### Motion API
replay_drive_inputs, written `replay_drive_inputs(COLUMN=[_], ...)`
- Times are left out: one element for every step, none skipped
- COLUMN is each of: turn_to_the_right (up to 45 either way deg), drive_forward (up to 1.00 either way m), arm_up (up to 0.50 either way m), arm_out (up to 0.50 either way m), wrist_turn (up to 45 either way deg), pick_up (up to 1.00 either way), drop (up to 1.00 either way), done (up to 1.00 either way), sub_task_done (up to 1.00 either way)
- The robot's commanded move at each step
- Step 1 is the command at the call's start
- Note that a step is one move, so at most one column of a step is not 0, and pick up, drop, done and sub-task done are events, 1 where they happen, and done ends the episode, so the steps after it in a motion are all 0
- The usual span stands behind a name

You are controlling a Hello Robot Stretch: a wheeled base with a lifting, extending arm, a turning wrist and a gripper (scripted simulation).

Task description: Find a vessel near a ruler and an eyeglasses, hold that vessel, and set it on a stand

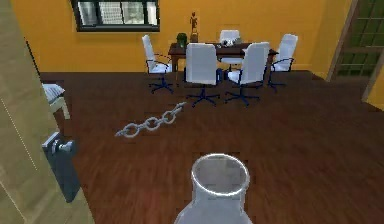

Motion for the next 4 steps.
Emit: replay_drive_inputs(turn_to_the_right=[36.0,0.0,0.0,0.0], drive_forward=[0.0,1.0,1.0,1.0], arm_up=[0.0,0.0,0.0,0.0], arm_out=[0.0,0.0,0.0,0.0], wrist_turn=[0.0,0.0,0.0,0.0], pick_up=[0.0,0.0,0.0,0.0], drop=[0.0,0.0,0.0,0.0], done=[0.0,0.0,0.0,0.0], sub_task_done=[0.0,0.0,0.0,0.0])
